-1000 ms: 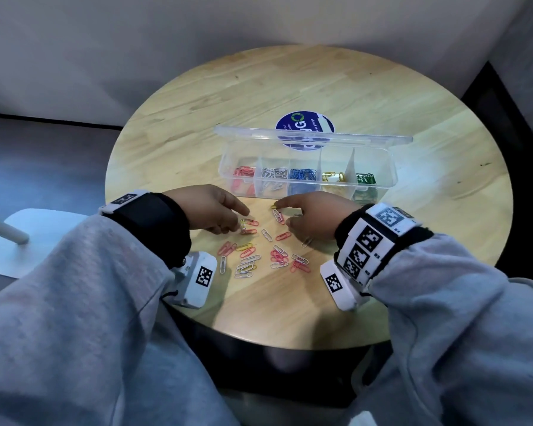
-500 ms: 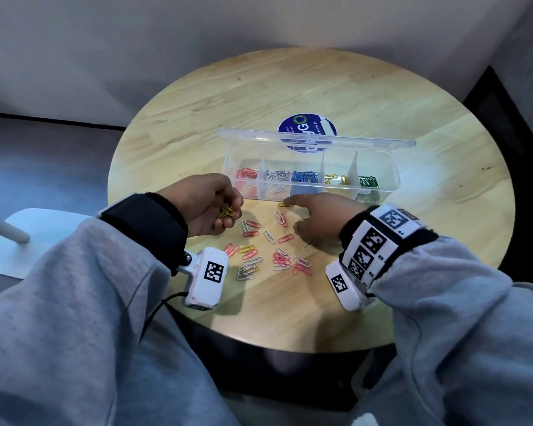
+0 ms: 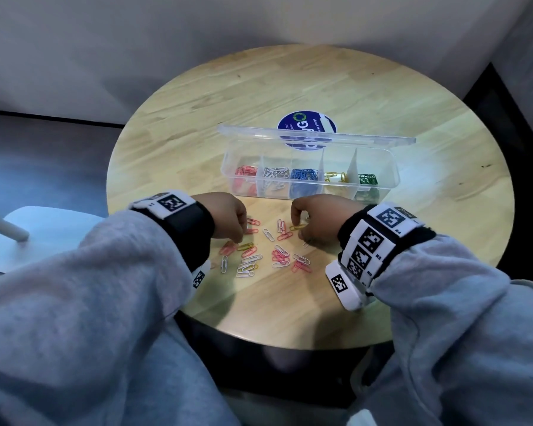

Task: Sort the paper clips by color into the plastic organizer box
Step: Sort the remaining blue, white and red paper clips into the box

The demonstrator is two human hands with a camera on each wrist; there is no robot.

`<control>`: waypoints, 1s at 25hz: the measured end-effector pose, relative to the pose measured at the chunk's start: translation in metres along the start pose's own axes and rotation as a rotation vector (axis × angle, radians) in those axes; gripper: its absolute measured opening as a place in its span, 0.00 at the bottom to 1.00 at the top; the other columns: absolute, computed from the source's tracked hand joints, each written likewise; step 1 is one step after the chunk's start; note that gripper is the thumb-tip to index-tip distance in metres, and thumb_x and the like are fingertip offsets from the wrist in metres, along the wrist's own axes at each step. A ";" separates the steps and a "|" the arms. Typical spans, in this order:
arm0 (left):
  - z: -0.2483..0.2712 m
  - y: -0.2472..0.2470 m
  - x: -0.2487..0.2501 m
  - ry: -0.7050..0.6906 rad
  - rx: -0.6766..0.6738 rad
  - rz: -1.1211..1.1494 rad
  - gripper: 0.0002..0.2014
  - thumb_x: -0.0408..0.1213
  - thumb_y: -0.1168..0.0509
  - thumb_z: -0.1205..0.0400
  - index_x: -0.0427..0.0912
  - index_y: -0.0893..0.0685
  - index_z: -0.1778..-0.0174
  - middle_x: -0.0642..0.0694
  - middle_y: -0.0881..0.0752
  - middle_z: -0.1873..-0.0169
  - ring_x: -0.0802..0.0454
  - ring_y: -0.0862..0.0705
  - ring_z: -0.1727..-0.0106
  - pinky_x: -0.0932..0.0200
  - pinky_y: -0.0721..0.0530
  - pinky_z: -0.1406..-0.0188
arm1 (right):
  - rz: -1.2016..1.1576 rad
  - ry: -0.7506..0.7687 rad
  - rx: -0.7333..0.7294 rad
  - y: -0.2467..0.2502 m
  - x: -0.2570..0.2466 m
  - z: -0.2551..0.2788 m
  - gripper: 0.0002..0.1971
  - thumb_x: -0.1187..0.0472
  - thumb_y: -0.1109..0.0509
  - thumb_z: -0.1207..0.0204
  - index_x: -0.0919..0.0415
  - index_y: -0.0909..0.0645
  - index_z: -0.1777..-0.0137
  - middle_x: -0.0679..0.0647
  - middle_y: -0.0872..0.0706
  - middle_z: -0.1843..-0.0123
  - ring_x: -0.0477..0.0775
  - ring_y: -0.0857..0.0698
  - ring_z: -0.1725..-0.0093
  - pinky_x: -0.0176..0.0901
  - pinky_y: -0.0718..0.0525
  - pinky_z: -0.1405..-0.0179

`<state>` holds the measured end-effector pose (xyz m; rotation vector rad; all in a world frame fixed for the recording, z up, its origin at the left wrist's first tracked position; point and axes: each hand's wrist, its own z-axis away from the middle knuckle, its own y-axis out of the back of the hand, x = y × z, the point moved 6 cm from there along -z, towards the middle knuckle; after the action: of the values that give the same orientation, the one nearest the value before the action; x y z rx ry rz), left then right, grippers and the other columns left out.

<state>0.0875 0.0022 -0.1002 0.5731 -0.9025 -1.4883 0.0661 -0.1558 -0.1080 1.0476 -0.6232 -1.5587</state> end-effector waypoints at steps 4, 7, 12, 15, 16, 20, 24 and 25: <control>-0.007 -0.010 0.005 0.012 -0.027 -0.072 0.05 0.36 0.29 0.28 0.50 0.16 0.61 0.55 0.20 0.68 0.57 0.23 0.63 0.65 0.32 0.73 | 0.033 0.027 -0.054 -0.006 0.000 -0.005 0.04 0.64 0.30 0.28 0.54 0.21 0.59 0.50 0.17 0.52 0.51 0.20 0.55 0.33 0.31 0.74; -0.009 -0.015 0.003 0.030 -0.034 -0.063 0.07 0.36 0.30 0.28 0.48 0.21 0.70 0.55 0.20 0.70 0.53 0.22 0.59 0.65 0.32 0.73 | 0.037 0.022 -0.124 -0.012 0.004 -0.006 0.07 0.64 0.29 0.30 0.55 0.23 0.65 0.51 0.16 0.58 0.51 0.20 0.59 0.36 0.26 0.70; -0.010 -0.020 -0.001 0.049 -0.016 -0.001 0.08 0.36 0.30 0.30 0.45 0.21 0.73 0.52 0.21 0.74 0.51 0.23 0.64 0.65 0.32 0.73 | -0.091 0.039 -0.105 0.002 0.007 0.002 0.10 0.61 0.26 0.31 0.53 0.23 0.70 0.46 0.20 0.70 0.45 0.23 0.68 0.37 0.27 0.68; -0.009 -0.022 -0.001 0.035 -0.008 0.054 0.06 0.37 0.30 0.30 0.46 0.20 0.71 0.53 0.20 0.74 0.51 0.21 0.64 0.64 0.31 0.71 | -0.372 0.026 -0.184 -0.001 0.008 0.009 0.10 0.64 0.27 0.29 0.56 0.24 0.69 0.51 0.21 0.74 0.48 0.25 0.76 0.36 0.26 0.72; -0.008 -0.023 -0.001 0.026 -0.006 0.081 0.05 0.37 0.30 0.30 0.46 0.19 0.70 0.53 0.19 0.74 0.52 0.21 0.65 0.64 0.30 0.70 | -0.530 0.009 -0.221 -0.006 0.008 0.011 0.11 0.67 0.29 0.28 0.58 0.24 0.69 0.54 0.22 0.74 0.48 0.26 0.78 0.35 0.26 0.75; -0.008 -0.027 -0.003 -0.016 -0.003 0.129 0.03 0.37 0.28 0.32 0.46 0.16 0.68 0.52 0.18 0.75 0.52 0.21 0.67 0.62 0.27 0.66 | -1.048 -0.106 -0.237 -0.020 0.009 0.012 0.13 0.75 0.40 0.24 0.63 0.28 0.69 0.55 0.24 0.72 0.45 0.27 0.81 0.30 0.31 0.85; -0.007 -0.033 -0.009 -0.064 -0.070 0.185 0.05 0.38 0.29 0.35 0.45 0.18 0.74 0.52 0.20 0.77 0.51 0.24 0.70 0.60 0.26 0.63 | -1.333 -0.189 -0.257 -0.030 0.011 0.012 0.14 0.72 0.43 0.26 0.60 0.31 0.72 0.52 0.30 0.77 0.46 0.27 0.81 0.30 0.32 0.83; -0.006 -0.033 -0.009 -0.076 -0.093 0.240 0.05 0.38 0.30 0.35 0.45 0.18 0.76 0.51 0.20 0.78 0.51 0.25 0.71 0.59 0.26 0.64 | -1.401 -0.198 -0.262 -0.031 0.010 0.012 0.14 0.72 0.45 0.27 0.60 0.32 0.72 0.53 0.31 0.76 0.47 0.28 0.81 0.30 0.32 0.83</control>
<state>0.0740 0.0083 -0.1312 0.3289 -0.9217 -1.3335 0.0402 -0.1595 -0.1313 1.1669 0.3565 -2.8519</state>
